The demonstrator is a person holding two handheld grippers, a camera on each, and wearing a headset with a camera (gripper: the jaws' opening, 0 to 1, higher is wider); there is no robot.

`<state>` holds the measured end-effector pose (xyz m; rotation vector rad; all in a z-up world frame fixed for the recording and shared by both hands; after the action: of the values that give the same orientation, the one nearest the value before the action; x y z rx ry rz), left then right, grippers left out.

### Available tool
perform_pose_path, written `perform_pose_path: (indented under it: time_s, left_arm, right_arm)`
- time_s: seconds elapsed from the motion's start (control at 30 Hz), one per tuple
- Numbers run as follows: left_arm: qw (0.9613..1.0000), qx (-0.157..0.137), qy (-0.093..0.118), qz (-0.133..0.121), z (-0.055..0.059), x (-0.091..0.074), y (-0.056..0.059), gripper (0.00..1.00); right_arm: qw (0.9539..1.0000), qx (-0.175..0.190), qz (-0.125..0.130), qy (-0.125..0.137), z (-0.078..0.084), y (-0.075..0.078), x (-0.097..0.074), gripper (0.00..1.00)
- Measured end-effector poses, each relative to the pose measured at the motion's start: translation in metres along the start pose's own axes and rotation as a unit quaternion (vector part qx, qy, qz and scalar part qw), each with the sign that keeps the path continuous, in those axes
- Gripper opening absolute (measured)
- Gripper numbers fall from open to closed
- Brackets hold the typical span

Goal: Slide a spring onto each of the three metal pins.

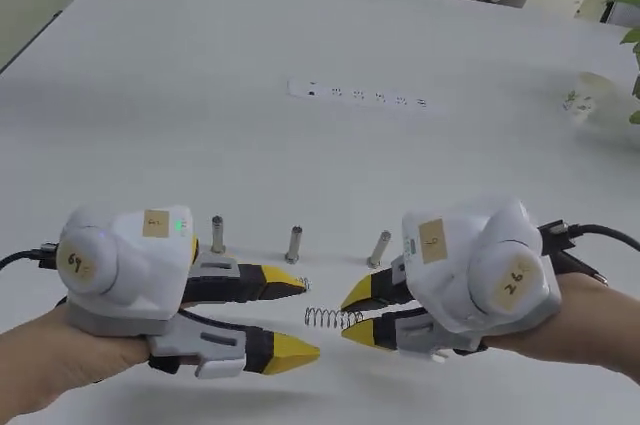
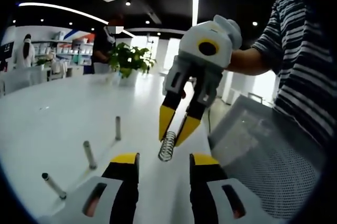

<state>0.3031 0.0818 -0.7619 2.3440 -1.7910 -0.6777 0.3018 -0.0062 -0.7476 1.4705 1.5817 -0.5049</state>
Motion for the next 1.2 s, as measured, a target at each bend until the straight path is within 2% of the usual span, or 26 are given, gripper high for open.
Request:
perform_pose_path:
  time_s: [0.4, 0.63, 0.77, 1.2]
  left_arm:
    - [0.9996, -0.002, 0.019, 0.021, -0.008, 0.008, 0.006, 0.12]
    - [0.9997, 0.003, 0.014, 0.023, -0.009, 0.008, 0.007, 0.03]
    - [0.9996, 0.007, 0.016, 0.023, -0.01, 0.008, 0.007, 0.02]
    - [0.9977, 0.022, -0.021, 0.06, -0.012, 0.008, 0.007, 0.02]
  right_arm:
    - [0.9999, -0.009, 0.006, 0.008, -0.002, 0.001, -0.005, 0.08]
    - [0.9998, -0.008, 0.008, 0.014, -0.004, 0.001, -0.007, 0.08]
    - [0.9997, -0.001, 0.015, 0.019, -0.004, 0.003, -0.008, 0.08]
    - [0.9991, 0.016, 0.011, 0.037, -0.004, -0.004, -0.008, 0.08]
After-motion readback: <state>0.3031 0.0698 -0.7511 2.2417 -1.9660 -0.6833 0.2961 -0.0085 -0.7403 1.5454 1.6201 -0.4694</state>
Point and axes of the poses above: the centre of the closed fingertips' face, and the gripper's own axes: x roughly forward along the fingers, y roughly to its right, z roughly out of its underside, the point moved 5 cm from there along -x, roughly backward along the fingers, and after that the axes turned 11 degrees about -x, right-handed, at the moved point
